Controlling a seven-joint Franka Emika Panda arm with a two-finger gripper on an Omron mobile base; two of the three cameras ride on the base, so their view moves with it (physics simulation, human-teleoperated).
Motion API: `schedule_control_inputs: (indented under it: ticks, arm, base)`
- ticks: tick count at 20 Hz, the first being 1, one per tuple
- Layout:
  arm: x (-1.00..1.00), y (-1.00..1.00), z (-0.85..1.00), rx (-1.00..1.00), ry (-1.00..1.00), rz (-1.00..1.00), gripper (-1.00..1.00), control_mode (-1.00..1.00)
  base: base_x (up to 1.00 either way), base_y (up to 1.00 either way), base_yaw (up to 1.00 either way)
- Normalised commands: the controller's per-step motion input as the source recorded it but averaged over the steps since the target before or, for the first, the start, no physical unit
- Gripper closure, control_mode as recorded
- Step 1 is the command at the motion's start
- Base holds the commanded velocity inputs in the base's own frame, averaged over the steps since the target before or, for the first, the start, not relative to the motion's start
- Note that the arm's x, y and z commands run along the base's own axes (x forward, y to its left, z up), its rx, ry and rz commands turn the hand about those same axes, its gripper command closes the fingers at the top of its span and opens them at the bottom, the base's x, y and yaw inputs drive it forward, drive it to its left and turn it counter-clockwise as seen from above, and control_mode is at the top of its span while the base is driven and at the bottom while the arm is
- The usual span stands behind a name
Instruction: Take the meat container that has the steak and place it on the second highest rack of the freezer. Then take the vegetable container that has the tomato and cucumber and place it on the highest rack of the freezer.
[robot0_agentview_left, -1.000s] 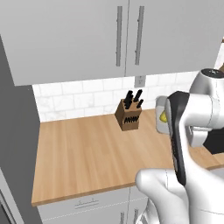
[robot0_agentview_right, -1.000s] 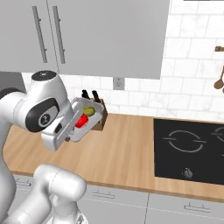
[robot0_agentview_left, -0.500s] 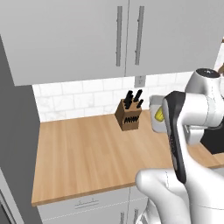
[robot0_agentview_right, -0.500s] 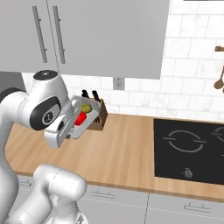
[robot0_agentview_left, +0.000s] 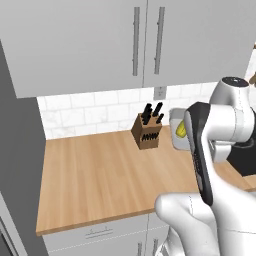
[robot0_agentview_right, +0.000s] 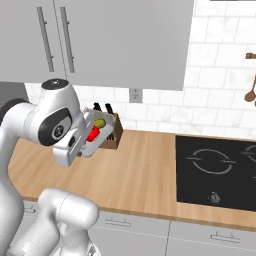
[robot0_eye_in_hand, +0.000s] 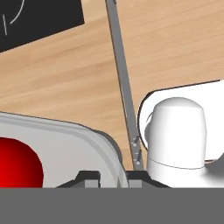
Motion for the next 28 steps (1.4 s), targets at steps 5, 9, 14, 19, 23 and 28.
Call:
schedule_control_inputs:
  ticks: [5, 9, 14, 19, 23, 28]
  arm:
    - [0.04, 0.0, 0.0, 0.0, 0.0, 0.0, 1.0, 1.0]
    - [0.0, 0.0, 0.0, 0.0, 0.0, 0.0, 1.0, 1.0]
    - [0.0, 0.0, 0.0, 0.0, 0.0, 0.0, 1.0, 1.0]
    - [0.0, 0.0, 0.0, 0.0, 0.0, 0.0, 1.0, 1.0]
    - [0.0, 0.0, 0.0, 0.0, 0.0, 0.0, 1.0, 1.0]
    - [0.0, 0.0, 0.0, 0.0, 0.0, 0.0, 1.0, 1.0]
  base:
    - [0.0, 0.0, 0.0]
    - [-0.67, 0.0, 0.12]
    - [-0.98, 0.03, 0.4]
    - [-0.58, 0.49, 0.57]
    - [-0.04, 1.0, 0.21]
    - [0.0, 1.0, 0.02]
